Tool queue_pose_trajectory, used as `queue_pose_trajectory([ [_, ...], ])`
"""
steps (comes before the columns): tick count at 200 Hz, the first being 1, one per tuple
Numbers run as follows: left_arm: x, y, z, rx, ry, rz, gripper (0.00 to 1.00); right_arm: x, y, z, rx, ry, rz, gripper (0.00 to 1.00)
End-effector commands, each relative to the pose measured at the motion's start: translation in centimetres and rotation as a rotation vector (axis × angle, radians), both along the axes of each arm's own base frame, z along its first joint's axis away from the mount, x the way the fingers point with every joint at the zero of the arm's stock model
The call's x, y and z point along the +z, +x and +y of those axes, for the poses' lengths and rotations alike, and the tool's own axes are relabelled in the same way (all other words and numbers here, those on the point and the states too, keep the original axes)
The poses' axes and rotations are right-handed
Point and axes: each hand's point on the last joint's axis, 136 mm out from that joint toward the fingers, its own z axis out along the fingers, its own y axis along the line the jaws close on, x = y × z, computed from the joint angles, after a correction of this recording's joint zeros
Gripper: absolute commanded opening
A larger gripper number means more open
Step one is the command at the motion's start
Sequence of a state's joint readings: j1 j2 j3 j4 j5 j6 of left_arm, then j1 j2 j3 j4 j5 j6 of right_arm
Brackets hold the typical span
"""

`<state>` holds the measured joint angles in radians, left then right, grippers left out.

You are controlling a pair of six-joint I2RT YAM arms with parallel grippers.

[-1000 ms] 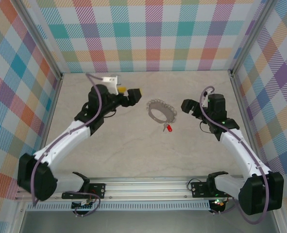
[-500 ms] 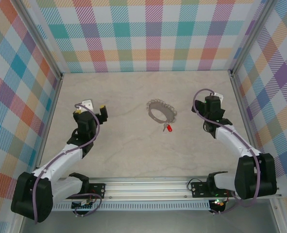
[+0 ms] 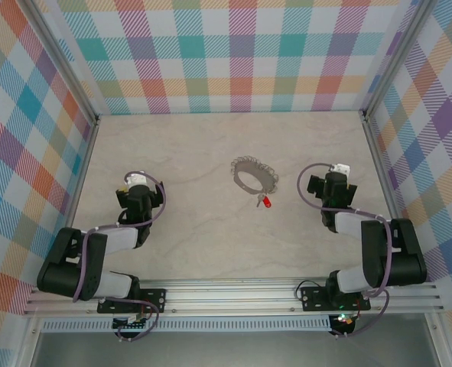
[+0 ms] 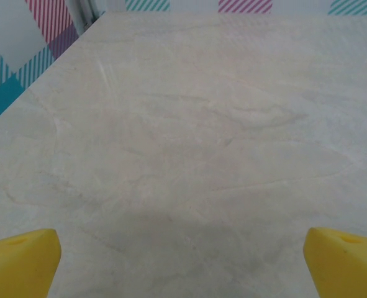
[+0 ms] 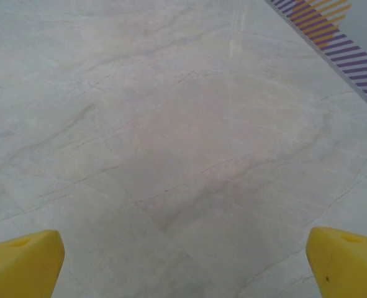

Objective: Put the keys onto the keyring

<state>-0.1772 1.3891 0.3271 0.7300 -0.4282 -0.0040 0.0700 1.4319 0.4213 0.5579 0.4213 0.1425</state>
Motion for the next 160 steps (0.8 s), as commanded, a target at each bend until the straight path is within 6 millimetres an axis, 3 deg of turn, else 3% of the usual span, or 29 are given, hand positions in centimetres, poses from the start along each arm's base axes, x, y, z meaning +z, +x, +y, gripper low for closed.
queue_pose_trajectory([
  [1,1.2,1.5,-0.5,-0.053,-0.021,-0.087,1.00,3.2,1.6,1.3,0.109,0.017,-0.187,1.00],
  [31,-0.6,2.1,-1.1,-0.093,-0.021,-0.063,1.00,2.4,1.8,3.4,0.257,0.034,-0.184,1.00],
  [49,-1.1,2.7,-1.5,-0.116,-0.023,-0.021,1.00,1.3,2.0,3.2,0.247,0.045,-0.175,1.00],
  [76,-1.6,3.7,-1.3,-0.164,-0.098,0.024,1.00,1.4,2.6,3.1,0.251,0.056,-0.155,1.00],
  [160,-1.7,3.7,-1.3,-0.166,-0.098,0.025,1.00,1.5,2.4,3.2,0.251,0.048,-0.157,1.00],
])
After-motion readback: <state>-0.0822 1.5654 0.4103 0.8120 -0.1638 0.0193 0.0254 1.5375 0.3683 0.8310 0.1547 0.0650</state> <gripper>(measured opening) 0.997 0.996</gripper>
